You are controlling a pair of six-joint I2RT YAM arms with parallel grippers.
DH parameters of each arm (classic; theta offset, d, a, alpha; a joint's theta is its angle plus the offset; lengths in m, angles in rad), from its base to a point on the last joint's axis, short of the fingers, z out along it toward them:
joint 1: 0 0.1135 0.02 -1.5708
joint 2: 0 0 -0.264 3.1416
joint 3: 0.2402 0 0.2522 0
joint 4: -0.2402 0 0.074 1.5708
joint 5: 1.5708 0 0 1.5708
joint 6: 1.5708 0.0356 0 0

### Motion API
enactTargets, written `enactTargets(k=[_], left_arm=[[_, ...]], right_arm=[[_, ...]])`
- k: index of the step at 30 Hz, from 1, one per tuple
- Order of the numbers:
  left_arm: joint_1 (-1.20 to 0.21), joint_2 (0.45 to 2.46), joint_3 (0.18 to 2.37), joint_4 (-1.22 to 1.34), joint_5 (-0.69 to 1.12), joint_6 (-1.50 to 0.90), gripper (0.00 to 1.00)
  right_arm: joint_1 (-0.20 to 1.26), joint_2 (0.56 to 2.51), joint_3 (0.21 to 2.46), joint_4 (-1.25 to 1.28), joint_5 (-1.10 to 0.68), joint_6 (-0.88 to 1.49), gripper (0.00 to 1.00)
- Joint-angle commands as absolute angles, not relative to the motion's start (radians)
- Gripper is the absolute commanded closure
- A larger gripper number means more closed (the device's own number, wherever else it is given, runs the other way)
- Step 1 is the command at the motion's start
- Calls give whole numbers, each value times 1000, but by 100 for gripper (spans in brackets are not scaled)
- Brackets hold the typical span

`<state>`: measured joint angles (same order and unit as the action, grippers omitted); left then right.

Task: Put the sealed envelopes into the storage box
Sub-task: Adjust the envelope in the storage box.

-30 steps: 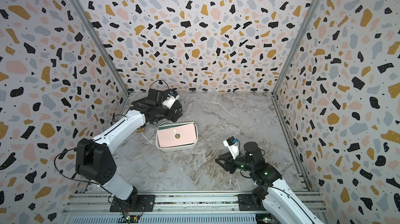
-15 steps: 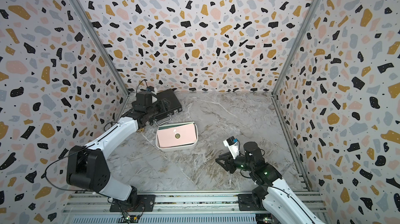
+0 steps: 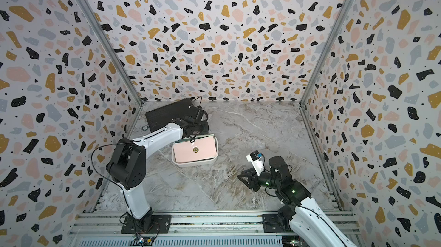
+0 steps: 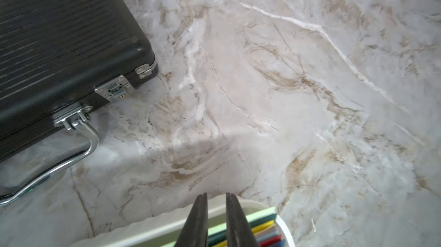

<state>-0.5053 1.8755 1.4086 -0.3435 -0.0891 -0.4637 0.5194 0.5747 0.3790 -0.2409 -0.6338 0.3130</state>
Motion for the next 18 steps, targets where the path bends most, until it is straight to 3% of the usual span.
enactTargets(k=[1,12,18], left_arm=[[-506,1908,1454,-384,-114,-454,83],[-575,1929,1393,-347,-178,-483,85],[-605,1910,1370,-324,-225,-483,81]], right_arm=[[524,565,417,-258,-622,310,61],[524,578,413,-248,-620,314,61],[524,579,411,-246,-617,313,61]])
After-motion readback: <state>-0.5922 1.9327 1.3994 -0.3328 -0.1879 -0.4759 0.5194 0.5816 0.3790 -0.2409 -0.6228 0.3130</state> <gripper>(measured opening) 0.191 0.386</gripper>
